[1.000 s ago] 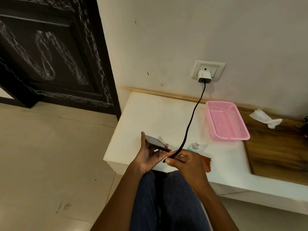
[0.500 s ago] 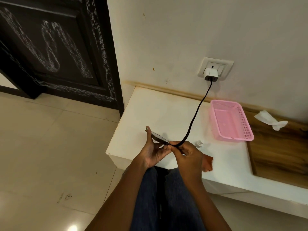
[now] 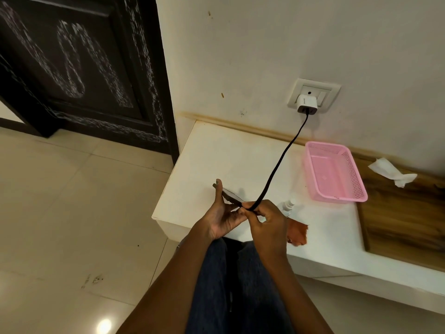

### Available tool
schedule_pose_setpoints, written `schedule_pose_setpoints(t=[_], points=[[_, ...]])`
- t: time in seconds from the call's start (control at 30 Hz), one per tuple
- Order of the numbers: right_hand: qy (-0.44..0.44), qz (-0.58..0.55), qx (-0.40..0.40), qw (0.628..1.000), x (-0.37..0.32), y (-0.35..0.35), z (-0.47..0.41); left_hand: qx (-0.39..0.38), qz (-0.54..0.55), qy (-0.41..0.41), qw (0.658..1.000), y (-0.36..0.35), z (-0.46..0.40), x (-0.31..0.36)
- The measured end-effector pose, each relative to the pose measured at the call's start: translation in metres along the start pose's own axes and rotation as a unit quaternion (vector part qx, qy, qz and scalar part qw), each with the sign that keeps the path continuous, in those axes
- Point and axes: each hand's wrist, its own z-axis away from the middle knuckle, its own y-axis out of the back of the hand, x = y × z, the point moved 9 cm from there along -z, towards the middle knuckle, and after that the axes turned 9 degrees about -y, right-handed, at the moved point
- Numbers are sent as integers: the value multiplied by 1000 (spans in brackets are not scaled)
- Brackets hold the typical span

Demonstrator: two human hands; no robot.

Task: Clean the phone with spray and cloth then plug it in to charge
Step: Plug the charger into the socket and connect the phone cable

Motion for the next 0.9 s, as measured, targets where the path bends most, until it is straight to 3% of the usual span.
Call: schedule_pose_setpoints(t=[0.23,0.63,0.9], points=[[36,46,10,998,-8,-4,1,-49,0,0,999,-7,-1,0],[32,63,17,997,5,-2,5,-26,-36,-40,998,-6,-2,5],[-95,-47,-24,994,37,-3,15,-12,-91,-68,993,2,-4,12]])
